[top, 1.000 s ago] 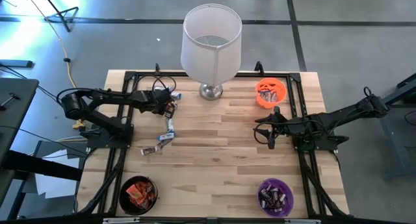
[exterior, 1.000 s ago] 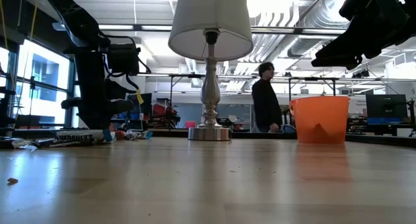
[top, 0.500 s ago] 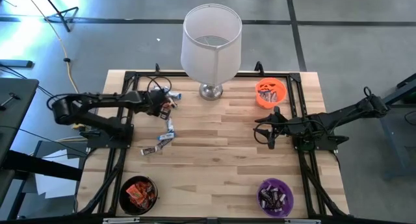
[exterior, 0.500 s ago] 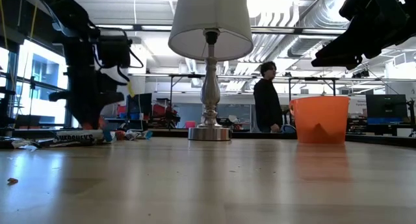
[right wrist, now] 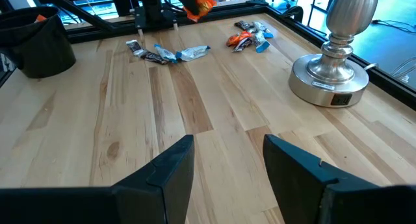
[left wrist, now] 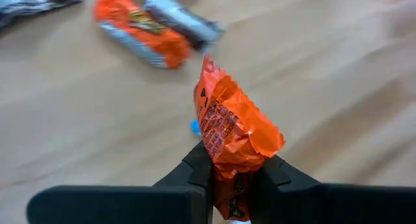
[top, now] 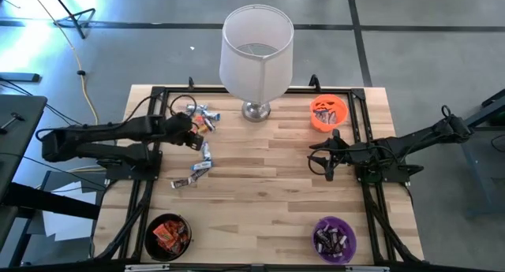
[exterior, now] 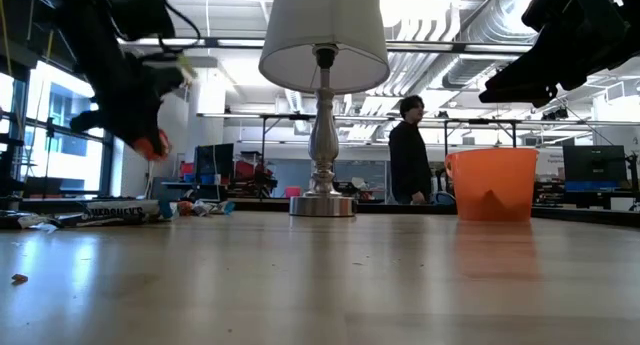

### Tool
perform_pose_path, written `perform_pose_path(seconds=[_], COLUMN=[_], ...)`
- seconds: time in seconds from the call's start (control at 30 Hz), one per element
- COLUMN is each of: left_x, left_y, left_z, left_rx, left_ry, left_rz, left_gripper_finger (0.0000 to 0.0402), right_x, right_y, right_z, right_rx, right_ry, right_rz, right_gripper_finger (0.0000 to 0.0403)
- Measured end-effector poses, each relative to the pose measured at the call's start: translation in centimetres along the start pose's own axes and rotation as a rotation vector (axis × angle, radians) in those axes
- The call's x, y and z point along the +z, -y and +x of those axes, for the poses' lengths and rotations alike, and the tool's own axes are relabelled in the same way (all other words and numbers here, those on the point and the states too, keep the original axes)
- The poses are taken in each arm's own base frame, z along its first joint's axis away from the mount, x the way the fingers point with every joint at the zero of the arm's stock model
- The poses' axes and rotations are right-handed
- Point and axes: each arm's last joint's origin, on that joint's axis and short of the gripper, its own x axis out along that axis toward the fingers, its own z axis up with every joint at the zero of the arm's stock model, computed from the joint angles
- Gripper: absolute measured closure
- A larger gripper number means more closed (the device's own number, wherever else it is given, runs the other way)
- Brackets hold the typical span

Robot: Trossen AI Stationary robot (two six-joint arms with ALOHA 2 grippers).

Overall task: Sort candy
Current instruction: Put the orange chocolate bar into the black bucket

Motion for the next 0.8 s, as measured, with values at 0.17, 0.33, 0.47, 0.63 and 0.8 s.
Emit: perform_pose_path(seconds=[0.17, 0.33, 0.47, 0.63, 0.8], left_x=[-1.1, -2.4, -3.5, -5.3, -7.3], left_y=[1.1, 1.9, 2.8, 3.6, 4.8], left_z=[-1.7, -2.9, -3.4, -4.2, -5.1], left_rx=[-0.147, -0.231, -0.273, -0.318, -0.402], left_ry=[0.022, 0.014, 0.025, 0.013, 0.023], left_rz=[-0.002, -0.03, -0.052, -0.078, -0.089], left_gripper_finger=[0.0357, 0.0357, 0.0357, 0.0357, 0.0357], right_x=[0.0, 0.0, 0.0, 0.0, 0.0], right_y=[0.0, 0.0, 0.0, 0.0, 0.0], right_z=[0.0, 0.0, 0.0, 0.0, 0.0], right_rx=[0.0, 0.0, 0.0, 0.0, 0.0], right_ry=[0.0, 0.0, 0.0, 0.0, 0.0], right_rz=[0.0, 0.0, 0.0, 0.0, 0.0], right_gripper_finger=[0.0222, 0.0222, 0.0222, 0.0222, 0.0222])
